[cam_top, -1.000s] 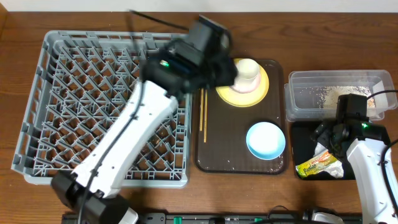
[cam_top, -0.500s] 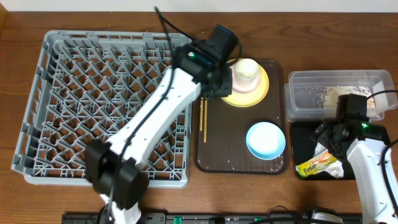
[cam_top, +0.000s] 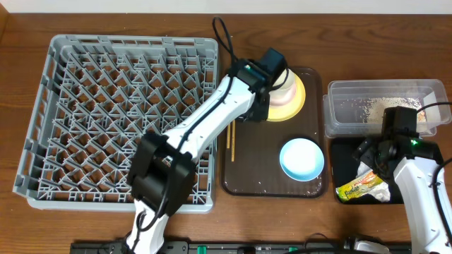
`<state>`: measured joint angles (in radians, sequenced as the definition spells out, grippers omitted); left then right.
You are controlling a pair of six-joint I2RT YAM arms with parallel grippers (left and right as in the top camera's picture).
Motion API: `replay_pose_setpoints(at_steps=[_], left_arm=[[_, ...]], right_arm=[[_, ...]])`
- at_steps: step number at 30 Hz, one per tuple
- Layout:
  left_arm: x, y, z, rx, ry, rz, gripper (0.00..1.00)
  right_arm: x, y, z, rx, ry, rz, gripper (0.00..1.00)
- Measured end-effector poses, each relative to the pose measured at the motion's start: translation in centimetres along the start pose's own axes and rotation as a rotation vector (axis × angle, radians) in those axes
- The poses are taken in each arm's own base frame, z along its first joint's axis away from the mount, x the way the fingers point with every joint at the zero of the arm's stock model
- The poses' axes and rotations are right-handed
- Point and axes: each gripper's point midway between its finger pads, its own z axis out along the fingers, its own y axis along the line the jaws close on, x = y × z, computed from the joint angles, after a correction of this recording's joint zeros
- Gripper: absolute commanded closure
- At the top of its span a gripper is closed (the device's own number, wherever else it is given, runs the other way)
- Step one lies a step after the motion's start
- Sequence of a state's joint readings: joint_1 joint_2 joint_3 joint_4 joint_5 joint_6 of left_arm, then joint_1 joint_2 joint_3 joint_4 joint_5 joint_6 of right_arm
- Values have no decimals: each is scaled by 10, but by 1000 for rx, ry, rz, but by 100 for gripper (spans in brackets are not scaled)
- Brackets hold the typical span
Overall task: Sort waste into correct bins and load items into the dishwasher rack
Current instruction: 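Lower the left gripper to the yellow plate rim beside the chopsticks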
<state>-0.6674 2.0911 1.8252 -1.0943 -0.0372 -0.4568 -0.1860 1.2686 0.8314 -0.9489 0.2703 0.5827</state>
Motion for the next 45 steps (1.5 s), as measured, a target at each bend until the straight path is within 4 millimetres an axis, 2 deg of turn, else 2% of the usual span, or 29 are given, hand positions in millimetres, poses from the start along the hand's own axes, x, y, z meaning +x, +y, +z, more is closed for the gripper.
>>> replay_pose_setpoints(at_steps=[5, 7, 14, 24, 29, 36, 45], left_arm=[[2, 1, 20, -30, 29, 58, 50], [0, 2, 25, -40, 28, 78, 47], [-7, 9, 31, -91, -11, 97, 48], [8, 18, 73, -116, -11, 102, 48], [9, 17, 86, -107, -30, 99, 47], [5, 17, 89, -102, -66, 94, 42], [5, 18, 89, -104, -76, 92, 40]], right_arm=[[0, 0, 0, 1, 0, 0, 1], [0, 0, 0, 0, 0, 0, 1], [0, 0, 0, 1, 0, 0, 1], [0, 0, 0, 0, 0, 0, 1], [0, 0, 0, 0, 0, 0, 1], [0, 0, 0, 1, 0, 0, 1], [0, 0, 0, 1, 0, 0, 1]])
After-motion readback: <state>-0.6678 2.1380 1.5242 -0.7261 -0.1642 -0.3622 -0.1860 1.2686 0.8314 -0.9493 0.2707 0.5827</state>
